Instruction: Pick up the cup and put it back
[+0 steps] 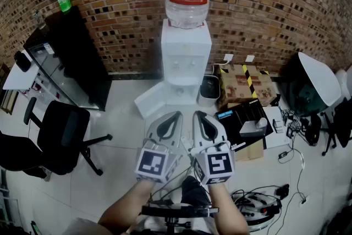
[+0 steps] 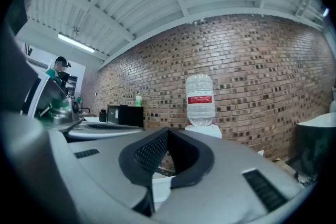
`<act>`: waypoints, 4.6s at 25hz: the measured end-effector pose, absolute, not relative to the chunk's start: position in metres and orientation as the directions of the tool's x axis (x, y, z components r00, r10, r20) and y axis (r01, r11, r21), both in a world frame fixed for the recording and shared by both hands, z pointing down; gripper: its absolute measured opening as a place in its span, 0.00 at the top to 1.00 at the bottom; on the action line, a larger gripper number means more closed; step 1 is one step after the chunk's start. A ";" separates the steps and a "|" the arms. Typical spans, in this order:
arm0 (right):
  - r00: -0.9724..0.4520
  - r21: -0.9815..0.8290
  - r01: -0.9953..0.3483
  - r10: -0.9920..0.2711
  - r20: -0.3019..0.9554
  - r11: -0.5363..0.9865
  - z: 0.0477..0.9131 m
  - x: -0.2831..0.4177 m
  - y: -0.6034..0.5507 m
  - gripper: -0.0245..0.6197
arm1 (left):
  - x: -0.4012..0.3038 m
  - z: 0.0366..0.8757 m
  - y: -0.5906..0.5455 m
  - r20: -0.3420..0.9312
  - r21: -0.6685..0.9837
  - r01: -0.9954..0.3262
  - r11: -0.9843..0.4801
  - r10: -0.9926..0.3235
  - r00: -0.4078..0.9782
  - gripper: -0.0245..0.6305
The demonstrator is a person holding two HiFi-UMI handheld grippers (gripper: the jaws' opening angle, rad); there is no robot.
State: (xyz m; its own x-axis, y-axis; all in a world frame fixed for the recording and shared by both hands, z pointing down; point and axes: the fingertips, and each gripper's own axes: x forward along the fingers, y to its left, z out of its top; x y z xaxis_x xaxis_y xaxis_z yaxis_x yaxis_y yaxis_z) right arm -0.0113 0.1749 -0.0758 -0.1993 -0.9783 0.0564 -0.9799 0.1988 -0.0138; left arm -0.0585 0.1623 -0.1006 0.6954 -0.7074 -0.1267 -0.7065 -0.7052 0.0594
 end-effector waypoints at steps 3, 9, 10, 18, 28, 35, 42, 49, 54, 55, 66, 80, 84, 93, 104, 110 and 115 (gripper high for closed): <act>-0.213 0.007 -0.977 -0.975 0.061 0.213 -0.073 0.012 0.145 0.96 | -0.034 -0.098 0.135 -0.131 0.052 -0.718 -0.695 -0.717 0.685 0.96; -0.263 0.015 -0.964 -0.963 0.055 0.264 -0.074 0.053 0.086 0.96 | 0.013 -0.096 0.078 -0.131 0.043 -0.746 -0.664 -0.744 0.655 0.96; -0.273 0.014 -0.962 -0.960 0.055 0.274 -0.075 0.059 0.077 0.96 | 0.019 -0.097 0.069 -0.132 0.043 -0.753 -0.656 -0.751 0.647 0.96; -0.324 0.015 -0.946 -0.944 0.056 0.325 -0.079 0.083 0.035 0.96 | 0.041 -0.101 0.032 -0.122 0.030 -0.792 -0.610 -0.789 0.602 0.96; -0.316 0.006 -0.948 -0.947 0.059 0.317 -0.068 0.078 -0.013 0.96 | 0.042 -0.085 -0.015 -0.097 0.042 -0.780 -0.624 -0.780 0.618 0.96; -0.280 0.009 -0.960 -0.957 0.075 0.281 -0.061 0.072 -0.056 0.95 | 0.035 -0.080 -0.059 -0.101 0.048 -0.762 -0.645 -0.762 0.639 0.96; -0.249 -0.001 -0.968 -0.966 0.071 0.250 -0.049 0.077 -0.102 0.95 | 0.031 -0.065 -0.105 -0.100 0.041 -0.761 -0.647 -0.761 0.642 0.96; -0.221 -0.006 -0.975 -0.972 0.081 0.221 0.009 0.086 -0.149 0.95 | 0.039 -0.018 -0.159 -0.105 0.035 -0.766 -0.642 -0.764 0.636 0.96; -0.207 0.032 -0.977 -0.974 0.096 0.211 0.067 0.089 -0.177 0.95 | 0.041 0.040 -0.185 -0.101 0.041 -0.760 -0.649 -0.759 0.643 0.96; -0.206 0.035 -0.977 -0.973 0.100 0.210 0.080 0.089 -0.182 0.95 | 0.041 0.053 -0.190 -0.099 0.039 -0.759 -0.650 -0.758 0.644 0.96; -0.215 0.033 -0.975 -0.971 0.104 0.220 0.226 0.089 -0.215 0.90 | 0.045 0.195 -0.220 -0.109 0.040 -0.764 -0.644 -0.763 0.637 0.96; -0.237 -0.005 -0.971 -0.969 0.074 0.238 0.423 0.086 -0.236 0.79 | 0.040 0.380 -0.237 -0.127 0.005 -0.787 -0.617 -0.781 0.611 0.94; -0.243 0.009 -0.970 -0.968 0.065 0.244 0.469 0.085 -0.240 0.79 | 0.041 0.430 -0.239 -0.118 0.025 -0.788 -0.616 -0.784 0.609 0.85; -0.234 0.002 -0.972 -0.970 0.058 0.235 0.565 0.092 -0.260 0.79 | 0.041 0.512 -0.258 -0.149 0.008 -0.809 -0.588 -0.800 0.580 0.85; -0.222 -0.006 -0.975 -0.974 0.054 0.222 0.658 0.100 -0.294 0.65 | 0.046 0.584 -0.275 -0.175 0.013 -0.830 -0.557 -0.819 0.547 0.96; -0.205 -0.030 -0.979 -0.976 0.076 0.203 0.707 0.102 -0.330 0.50 | 0.049 0.607 -0.272 -0.168 0.012 -0.820 -0.572 -0.810 0.562 0.96; -0.148 -0.055 -0.988 -0.984 0.104 0.143 0.741 0.112 -0.363 0.43 | 0.052 0.624 -0.276 -0.137 -0.016 -0.807 -0.591 -0.798 0.587 0.96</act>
